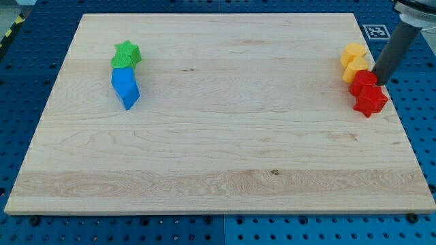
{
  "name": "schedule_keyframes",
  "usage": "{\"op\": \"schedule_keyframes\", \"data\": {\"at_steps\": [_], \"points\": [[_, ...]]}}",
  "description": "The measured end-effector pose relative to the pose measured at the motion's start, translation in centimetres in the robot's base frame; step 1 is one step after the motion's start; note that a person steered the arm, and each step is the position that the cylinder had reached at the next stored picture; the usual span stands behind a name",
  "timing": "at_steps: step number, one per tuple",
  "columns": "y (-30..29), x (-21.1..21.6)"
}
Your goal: Nudge the red star right a bit
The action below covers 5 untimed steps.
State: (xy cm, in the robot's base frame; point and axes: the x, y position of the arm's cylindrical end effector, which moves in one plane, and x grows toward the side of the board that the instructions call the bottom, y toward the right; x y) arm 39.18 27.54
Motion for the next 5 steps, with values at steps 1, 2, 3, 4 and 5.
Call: {"op": "schedule_keyframes", "data": {"at_steps": [1, 2, 3, 4, 5], "points": [[-3.8, 0.4], [-5.6, 1.1], [-5.3, 3.1], [-2.9, 3.3], [-2.7, 2.8]]}}
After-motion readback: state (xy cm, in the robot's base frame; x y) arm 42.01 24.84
